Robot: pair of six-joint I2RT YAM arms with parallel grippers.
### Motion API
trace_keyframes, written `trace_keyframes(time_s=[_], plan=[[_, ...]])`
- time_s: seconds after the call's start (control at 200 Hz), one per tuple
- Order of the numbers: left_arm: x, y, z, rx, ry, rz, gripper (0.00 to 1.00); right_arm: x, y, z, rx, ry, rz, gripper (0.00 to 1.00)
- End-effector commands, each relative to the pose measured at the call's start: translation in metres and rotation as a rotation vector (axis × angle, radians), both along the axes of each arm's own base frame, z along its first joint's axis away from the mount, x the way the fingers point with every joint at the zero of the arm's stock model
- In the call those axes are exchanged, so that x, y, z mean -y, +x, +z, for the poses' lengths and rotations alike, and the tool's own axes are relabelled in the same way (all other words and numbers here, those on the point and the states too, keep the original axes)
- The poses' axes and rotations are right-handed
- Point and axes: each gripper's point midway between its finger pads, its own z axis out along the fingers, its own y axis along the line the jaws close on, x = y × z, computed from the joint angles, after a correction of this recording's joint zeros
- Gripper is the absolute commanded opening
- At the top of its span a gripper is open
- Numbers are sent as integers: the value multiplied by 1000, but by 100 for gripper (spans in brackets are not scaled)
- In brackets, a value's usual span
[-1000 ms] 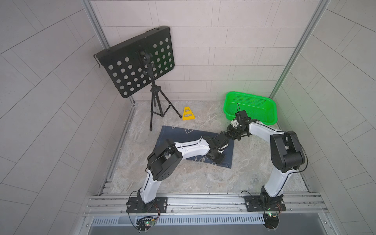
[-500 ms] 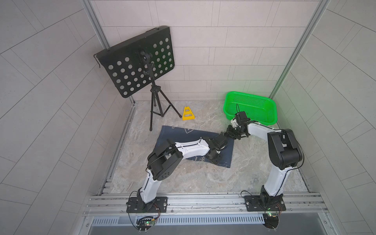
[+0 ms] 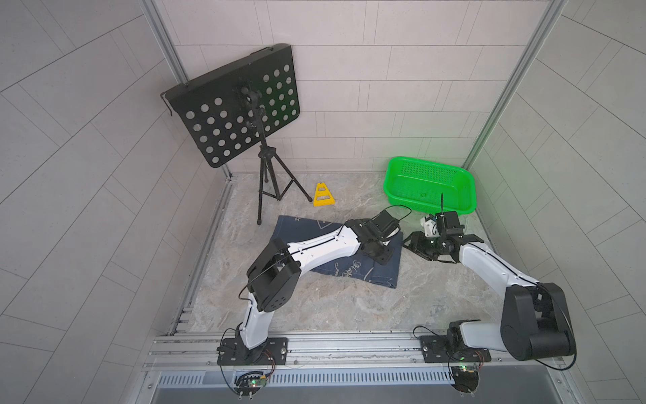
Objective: Roll up the pillowcase
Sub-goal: Roll the pillowcase at the center of the board.
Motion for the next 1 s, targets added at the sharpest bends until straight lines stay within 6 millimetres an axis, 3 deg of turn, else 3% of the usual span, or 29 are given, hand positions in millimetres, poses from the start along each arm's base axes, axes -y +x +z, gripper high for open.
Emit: trace_keyframes(time_s=[0.0, 0.255, 0.655, 0.991], plan=[[6, 13, -26, 8, 40, -23, 39, -6, -1, -3, 9, 82, -22, 57], [0, 44, -56, 7, 86, 22, 34, -18, 6, -30, -3, 198, -63, 58], [-9, 39, -88, -55, 140, 12, 32, -32, 7, -65, -46, 264, -41, 55], [-7, 36, -82, -78, 121, 10, 33, -30, 5, -46, -14, 244, -28, 16]])
